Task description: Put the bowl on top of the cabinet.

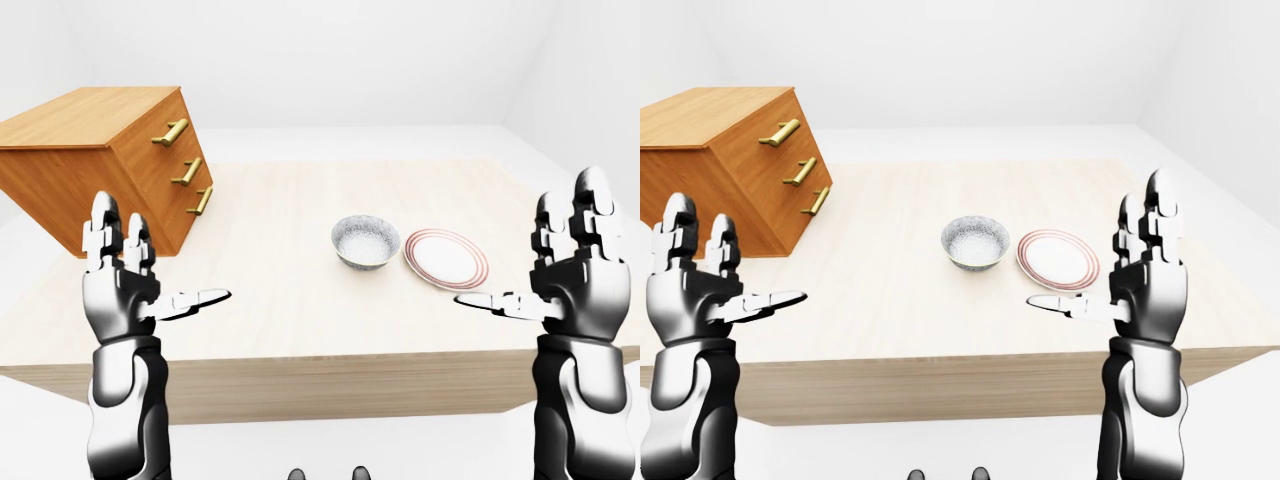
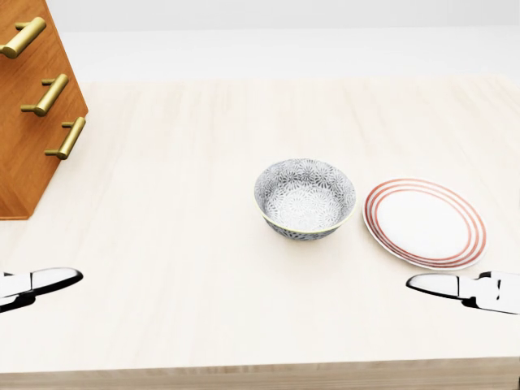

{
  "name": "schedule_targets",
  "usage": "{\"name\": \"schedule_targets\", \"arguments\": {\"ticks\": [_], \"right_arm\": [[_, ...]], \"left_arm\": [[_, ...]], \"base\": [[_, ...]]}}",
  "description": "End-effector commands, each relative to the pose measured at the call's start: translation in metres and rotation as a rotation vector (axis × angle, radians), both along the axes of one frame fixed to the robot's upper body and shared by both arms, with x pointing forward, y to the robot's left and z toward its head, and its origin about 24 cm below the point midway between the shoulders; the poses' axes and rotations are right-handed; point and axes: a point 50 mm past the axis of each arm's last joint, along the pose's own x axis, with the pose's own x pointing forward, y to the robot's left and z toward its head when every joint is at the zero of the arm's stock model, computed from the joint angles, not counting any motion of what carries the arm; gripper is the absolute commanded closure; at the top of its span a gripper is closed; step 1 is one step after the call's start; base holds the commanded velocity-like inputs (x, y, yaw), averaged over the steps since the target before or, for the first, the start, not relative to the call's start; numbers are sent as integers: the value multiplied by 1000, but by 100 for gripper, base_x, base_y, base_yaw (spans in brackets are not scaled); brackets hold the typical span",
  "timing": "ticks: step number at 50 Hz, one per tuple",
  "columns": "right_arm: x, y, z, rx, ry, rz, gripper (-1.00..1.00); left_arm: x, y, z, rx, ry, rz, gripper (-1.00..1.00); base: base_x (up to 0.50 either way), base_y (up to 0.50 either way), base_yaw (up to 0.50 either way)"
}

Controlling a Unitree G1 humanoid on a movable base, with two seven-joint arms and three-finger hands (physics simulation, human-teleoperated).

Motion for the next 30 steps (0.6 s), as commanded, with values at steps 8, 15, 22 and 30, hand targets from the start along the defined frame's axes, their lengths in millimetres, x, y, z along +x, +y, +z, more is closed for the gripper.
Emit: {"name": "schedule_targets", "arguments": {"ticks": [8, 15, 22, 30], "right_arm": [[4, -6, -10, 23, 44, -15, -100], [3, -5, -8, 21, 33, -11, -100], [3, -5, -7, 21, 30, -10, -100], [3, -5, -9, 18, 41, -12, -100]], "left_arm": [[5, 2, -12, -49, 47, 8, -100], [5, 2, -12, -47, 45, 6, -100], [4, 1, -12, -46, 42, 5, -100], [0, 3, -3, -45, 3, 20, -100]], "base": [[36, 0, 0], [39, 0, 0], [40, 0, 0], [39, 0, 0]]}}
